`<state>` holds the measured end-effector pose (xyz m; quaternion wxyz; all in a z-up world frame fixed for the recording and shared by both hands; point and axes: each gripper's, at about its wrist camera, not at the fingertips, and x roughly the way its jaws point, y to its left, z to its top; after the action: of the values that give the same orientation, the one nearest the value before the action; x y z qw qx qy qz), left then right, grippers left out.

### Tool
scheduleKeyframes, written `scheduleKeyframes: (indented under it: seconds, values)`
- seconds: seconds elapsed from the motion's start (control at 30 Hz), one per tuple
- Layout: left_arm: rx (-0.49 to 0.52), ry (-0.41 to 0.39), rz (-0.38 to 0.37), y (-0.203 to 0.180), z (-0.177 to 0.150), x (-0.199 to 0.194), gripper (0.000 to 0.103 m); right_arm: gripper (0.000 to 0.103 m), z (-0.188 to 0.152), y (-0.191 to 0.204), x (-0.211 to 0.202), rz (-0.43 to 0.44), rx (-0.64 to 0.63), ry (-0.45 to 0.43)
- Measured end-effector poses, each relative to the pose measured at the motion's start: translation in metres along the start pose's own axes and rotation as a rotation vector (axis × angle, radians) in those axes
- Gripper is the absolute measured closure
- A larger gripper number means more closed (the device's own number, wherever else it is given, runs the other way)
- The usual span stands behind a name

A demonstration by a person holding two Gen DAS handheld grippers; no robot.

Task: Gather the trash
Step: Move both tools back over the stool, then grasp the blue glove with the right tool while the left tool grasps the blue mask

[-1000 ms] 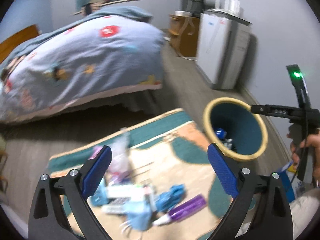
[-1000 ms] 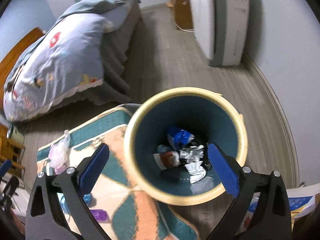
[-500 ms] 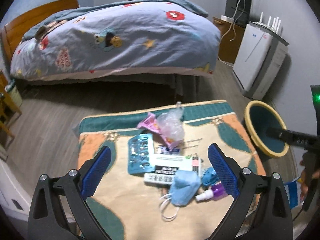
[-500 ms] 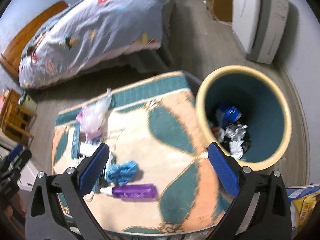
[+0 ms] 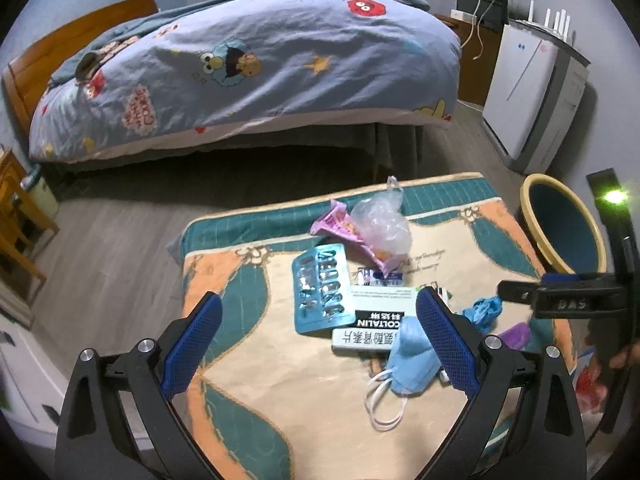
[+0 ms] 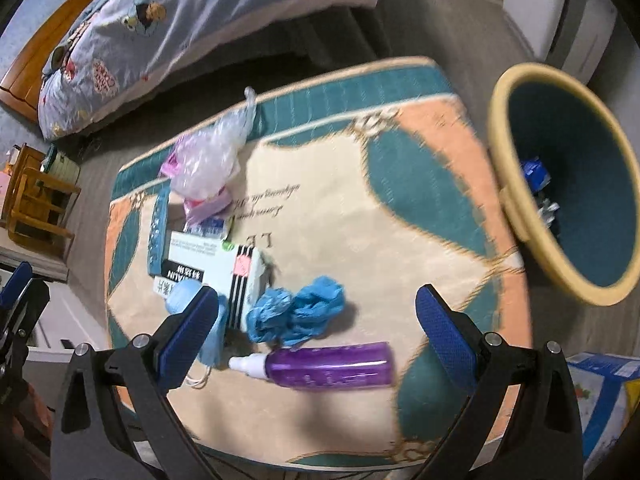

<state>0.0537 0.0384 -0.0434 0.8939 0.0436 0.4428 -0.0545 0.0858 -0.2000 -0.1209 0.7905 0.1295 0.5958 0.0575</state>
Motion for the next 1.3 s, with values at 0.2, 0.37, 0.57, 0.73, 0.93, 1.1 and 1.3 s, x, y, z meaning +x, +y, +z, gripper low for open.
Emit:
scheduleKeyframes:
  seconds: [0.2,0.37,0.57,0.73,0.93,1.1,1.3]
  values:
    - [0.010,0.008,-0.023,-0.007,0.000,0.004,0.007,0.013,0.001,-0.001,0.017,0.019,0.013,0.049]
    - [0.080,0.041,-0.017,-0.024,-0.005,0.017,0.007,0.036,0.000,-0.007,0.032,0.063,0.037,0.115]
    - [0.154,0.085,-0.030,-0.045,-0.013,0.032,0.007,0.089,0.001,-0.017,0.031,0.156,0.083,0.138]
    - [0.160,0.143,-0.077,-0.058,-0.021,0.050,0.007,0.090,0.007,-0.020,0.013,0.165,0.076,0.083]
    - [0.168,0.227,-0.105,-0.067,-0.034,0.071,0.007,0.090,0.013,-0.026,-0.007,0.151,0.051,0.017]
    - [0.175,0.246,-0.106,-0.071,-0.037,0.080,0.007,0.090,0.015,-0.029,-0.010,0.151,0.054,0.012]
    - [0.169,0.253,-0.092,-0.073,-0.039,0.089,0.011,0.090,0.017,-0.031,-0.011,0.156,0.064,0.003]
